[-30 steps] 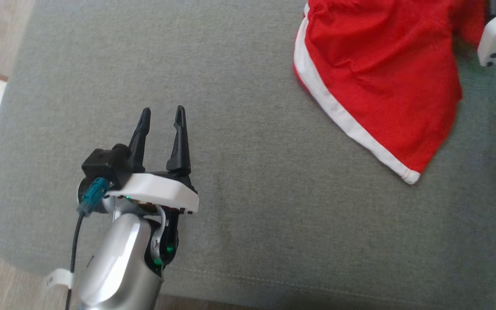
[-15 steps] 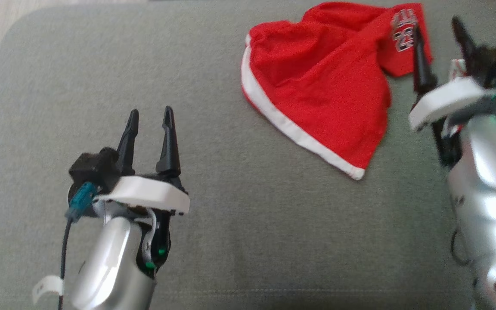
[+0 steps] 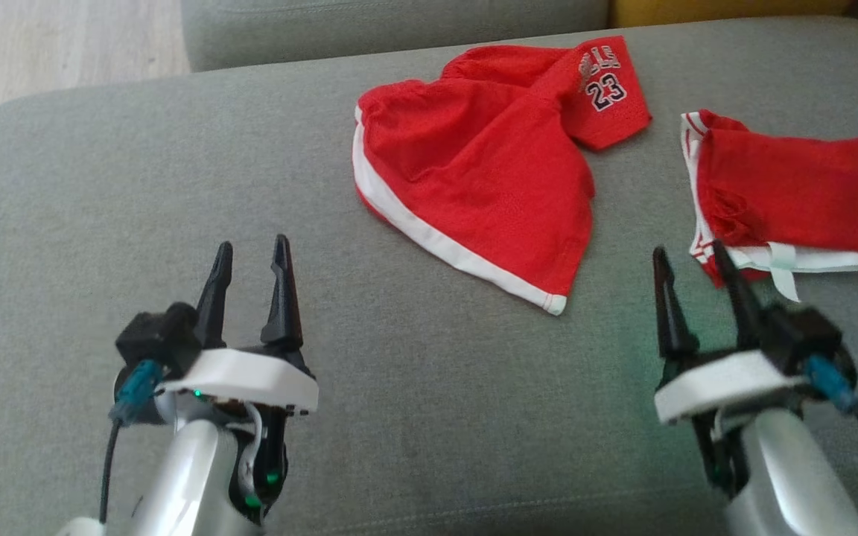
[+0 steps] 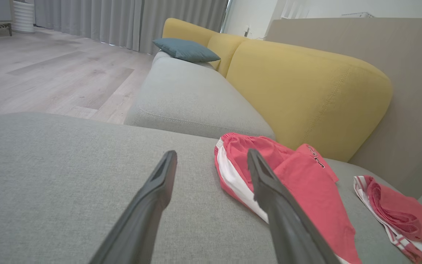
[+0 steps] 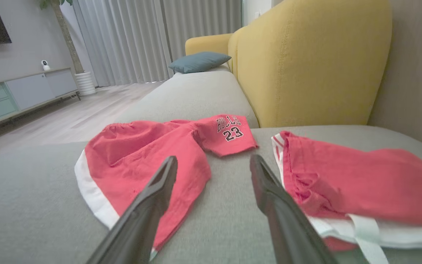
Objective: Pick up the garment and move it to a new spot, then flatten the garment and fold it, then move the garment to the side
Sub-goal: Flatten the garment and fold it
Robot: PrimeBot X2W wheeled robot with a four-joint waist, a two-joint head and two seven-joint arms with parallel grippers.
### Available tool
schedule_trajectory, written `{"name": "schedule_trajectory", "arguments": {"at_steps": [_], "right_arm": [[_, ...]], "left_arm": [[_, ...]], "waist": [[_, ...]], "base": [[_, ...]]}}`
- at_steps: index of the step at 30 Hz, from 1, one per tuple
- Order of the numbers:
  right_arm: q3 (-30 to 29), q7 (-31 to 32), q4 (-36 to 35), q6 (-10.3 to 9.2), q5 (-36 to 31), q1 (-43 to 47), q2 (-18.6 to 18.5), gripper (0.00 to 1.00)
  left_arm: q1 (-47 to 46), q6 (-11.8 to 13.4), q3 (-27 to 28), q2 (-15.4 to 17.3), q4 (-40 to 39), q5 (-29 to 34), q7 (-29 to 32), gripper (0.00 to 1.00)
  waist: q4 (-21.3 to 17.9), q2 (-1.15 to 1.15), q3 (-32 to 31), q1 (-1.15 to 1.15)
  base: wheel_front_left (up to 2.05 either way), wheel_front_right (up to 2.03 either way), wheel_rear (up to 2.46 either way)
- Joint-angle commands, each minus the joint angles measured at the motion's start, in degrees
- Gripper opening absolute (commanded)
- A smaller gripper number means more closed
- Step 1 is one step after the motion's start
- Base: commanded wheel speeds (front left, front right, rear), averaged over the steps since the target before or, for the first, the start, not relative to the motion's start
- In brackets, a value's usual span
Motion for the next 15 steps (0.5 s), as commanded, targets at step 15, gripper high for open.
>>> {"name": "schedule_trajectory", "arguments": {"at_steps": [15], "right_arm": [[4.0,1.5,-7.7,0.37,3.0,4.6,0.7,1.0]], "left_arm": [[-0.5,-0.5,1.9,0.6,-2.4,0.1,-0.3,1.0]], "waist": [[-0.4,0.0,0.3,0.0]], "base": [[0.0,0.0,0.0]]}}
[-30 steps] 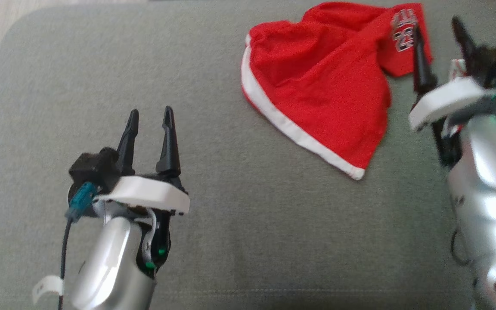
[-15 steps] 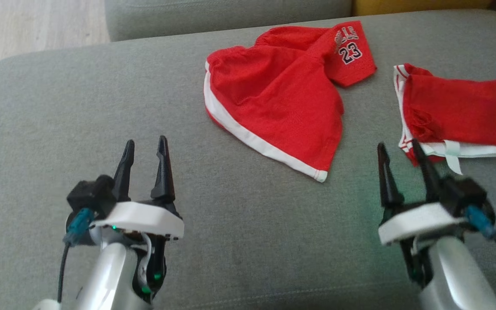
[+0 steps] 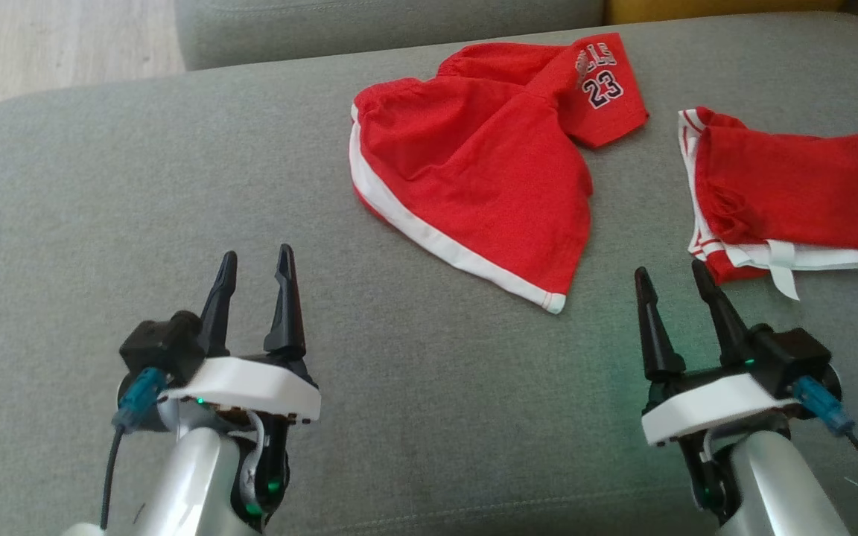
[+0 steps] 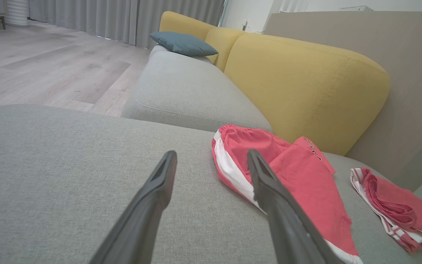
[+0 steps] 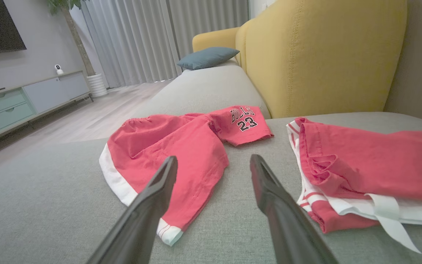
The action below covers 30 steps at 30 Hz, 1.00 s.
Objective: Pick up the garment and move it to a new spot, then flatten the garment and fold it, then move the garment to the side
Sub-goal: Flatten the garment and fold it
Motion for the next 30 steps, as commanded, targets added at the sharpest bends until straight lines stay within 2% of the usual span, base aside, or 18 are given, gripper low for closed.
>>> {"name": "schedule_trajectory", "arguments": {"at_steps": [1,5,16,30], "right_arm": [[1.5,0.4,-2.1,0.37,-0.9,-0.6,0.1,1.0],[2.2,1.5,-1.6,0.37,-2.5,-0.6,0.1,1.0],[4.5,4.2,5.3,0.37,-6.6,-3.3,0.1,1.0],[5.3,3.2,15.0,0.37,-11.7,-9.4,0.1,1.0]], "left_arm": [[-1.8,-0.1,1.8,0.5,-2.2,0.0,-0.3,1.0],[-1.8,0.1,1.4,0.5,-2.1,-0.1,-0.3,1.0],[-3.2,0.4,-0.2,0.5,-1.5,-0.5,-0.3,1.0],[-5.7,0.7,-1.4,0.5,-1.1,-0.7,-0.3,1.0]], "waist": [[0.5,0.0,0.2,0.0],[1.6,0.0,0.7,0.0],[5.0,0.0,3.8,0.0],[7.2,0.0,6.6,0.0]], "base": [[0.0,0.0,0.0],[0.0,0.0,0.0],[0.0,0.0,0.0],[0.0,0.0,0.0]]}}
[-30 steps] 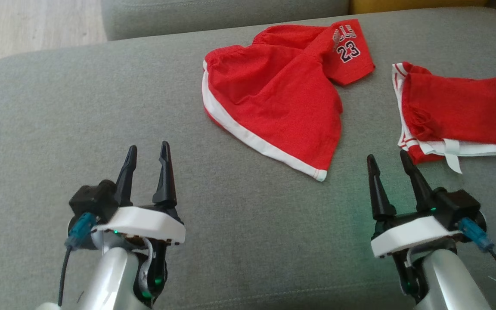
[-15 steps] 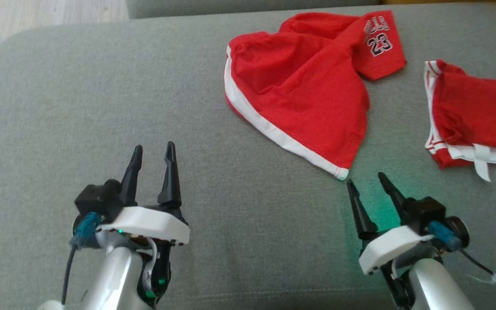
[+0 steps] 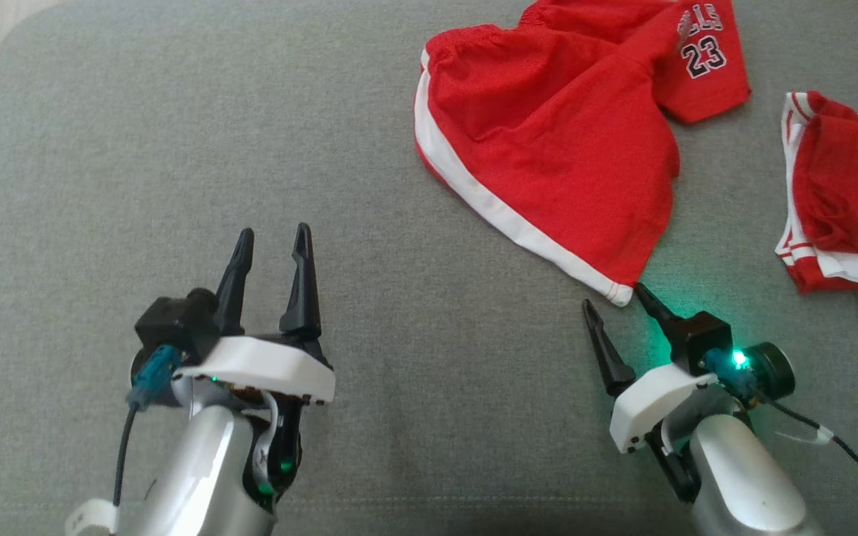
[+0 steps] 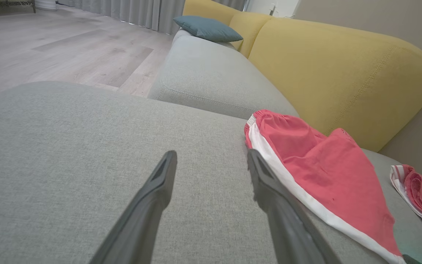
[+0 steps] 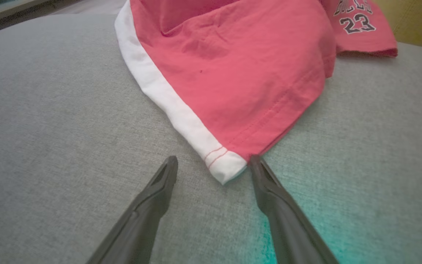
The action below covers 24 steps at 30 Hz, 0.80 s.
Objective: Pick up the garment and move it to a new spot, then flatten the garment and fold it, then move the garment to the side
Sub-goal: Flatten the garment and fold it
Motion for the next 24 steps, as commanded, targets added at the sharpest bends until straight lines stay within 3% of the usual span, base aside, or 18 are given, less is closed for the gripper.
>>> {"name": "schedule_trajectory", "arguments": {"at_steps": [1,7,9,24], "right_arm": [[0.8,-0.8,-0.8,0.37,-0.5,-2.0,0.1,1.0],[-0.9,-0.8,3.4,0.37,-0.8,-3.8,0.1,0.96],[-1.0,-0.7,4.6,0.37,-0.4,-4.3,0.1,0.0],[-6.1,-2.9,4.5,0.37,-2.6,-3.8,-0.1,0.0]], "left_arm": [[-2.8,0.2,1.3,0.5,-1.7,-0.2,-0.3,1.0],[-3.1,0.4,1.4,0.5,-1.7,-0.2,-0.3,1.0],[-3.1,0.4,1.5,0.5,-1.7,-0.2,-0.3,1.0],[-3.3,-0.6,2.6,0.5,-0.8,1.3,-0.3,1.0]], "waist": [[0.2,0.0,0.2,0.0],[0.6,0.0,0.5,0.0],[0.6,0.0,0.5,0.0],[-3.1,0.0,-1.6,0.0]], "base": [[0.0,0.0,0.0],[0.0,0.0,0.0],[0.0,0.0,0.0],[0.0,0.0,0.0]]}}
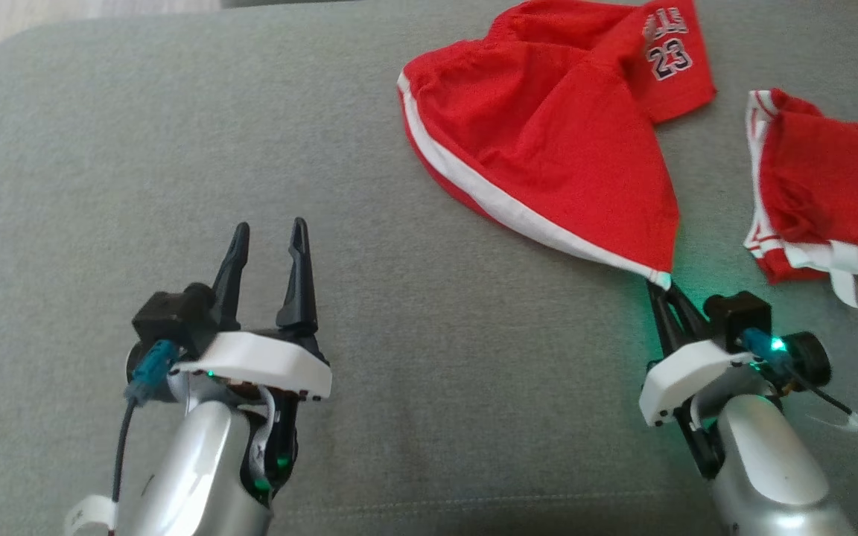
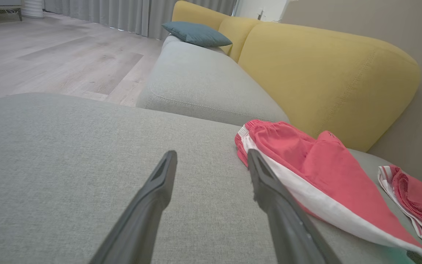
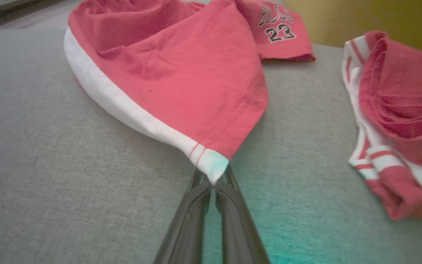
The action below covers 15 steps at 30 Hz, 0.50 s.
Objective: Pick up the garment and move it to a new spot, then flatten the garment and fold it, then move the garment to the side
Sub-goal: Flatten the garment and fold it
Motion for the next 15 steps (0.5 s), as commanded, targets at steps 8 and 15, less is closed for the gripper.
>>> {"name": "schedule_trajectory", "arguments": {"at_steps": [8,15], "right_arm": [[-1.7,3.8,-6.4,0.37,-1.4,5.1,-1.9,0.0],[-5.6,7.9,-10.3,0.37,-2.8,7.4,-2.8,0.0]], "left_arm": [[-4.2,-2.5,1.3,1.0,1.6,2.9,-0.3,1.0],[-8.0,-5.6,-1.5,2.3,6.0,4.5,0.7,1.0]], "waist": [[-4.8,0.0,-1.3,0.0],[-7.9,0.0,-0.1,0.0]], "base": [[0.0,0.0,0.0],[0.0,0.0,0.0]]}}
